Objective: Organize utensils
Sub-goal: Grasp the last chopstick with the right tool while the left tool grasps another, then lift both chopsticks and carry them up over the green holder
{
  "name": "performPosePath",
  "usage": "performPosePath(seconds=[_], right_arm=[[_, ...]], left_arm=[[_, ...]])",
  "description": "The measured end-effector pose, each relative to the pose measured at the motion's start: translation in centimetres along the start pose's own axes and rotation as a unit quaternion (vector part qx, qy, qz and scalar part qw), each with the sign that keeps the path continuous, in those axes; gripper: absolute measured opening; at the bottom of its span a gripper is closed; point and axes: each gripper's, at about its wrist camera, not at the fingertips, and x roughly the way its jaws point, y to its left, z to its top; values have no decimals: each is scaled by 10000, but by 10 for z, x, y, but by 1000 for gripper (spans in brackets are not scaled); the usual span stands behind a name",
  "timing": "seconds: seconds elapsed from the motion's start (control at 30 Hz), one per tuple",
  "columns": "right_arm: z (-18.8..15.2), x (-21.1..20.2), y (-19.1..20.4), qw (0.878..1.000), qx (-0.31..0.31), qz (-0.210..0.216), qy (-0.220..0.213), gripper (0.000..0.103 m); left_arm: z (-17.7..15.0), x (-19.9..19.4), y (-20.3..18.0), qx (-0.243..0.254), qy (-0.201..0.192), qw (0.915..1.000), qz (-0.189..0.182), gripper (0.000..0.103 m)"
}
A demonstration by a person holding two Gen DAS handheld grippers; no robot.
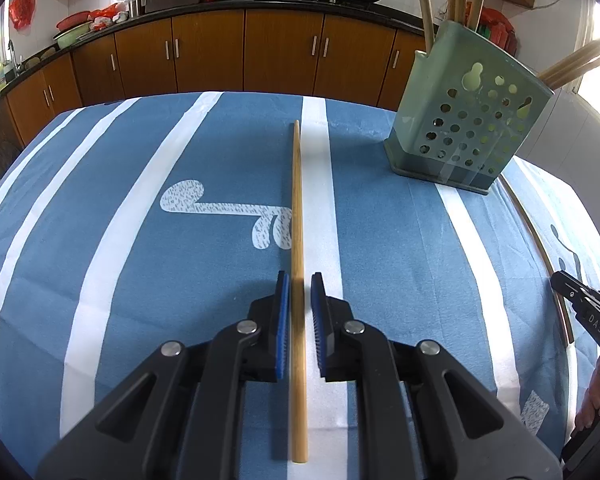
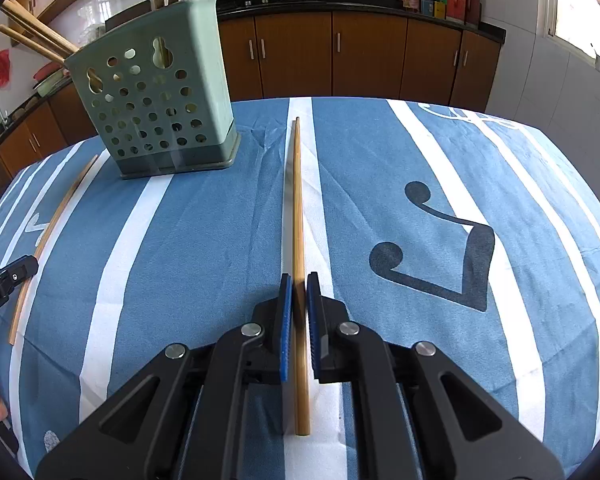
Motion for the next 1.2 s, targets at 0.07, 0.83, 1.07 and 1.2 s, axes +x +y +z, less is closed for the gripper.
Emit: performPosePath(seconds=[0.07, 0.83, 1.07, 1.2], right_arm=[[0, 0, 0, 10000, 0, -2, 0, 9], [-6, -4, -2, 10000, 2, -5, 2, 9], [-10, -10, -8, 9999, 106, 93, 2, 7], [-5, -33, -14, 9992, 167, 102, -360, 7]], left_arm=[[0, 0, -1, 17, 0, 10000, 8, 15], [-13, -9, -10, 375, 24, 9992, 118, 22], [-17, -15, -2, 297, 126, 9995, 53, 8], [-12, -31, -1, 293, -28, 9996, -20, 8]])
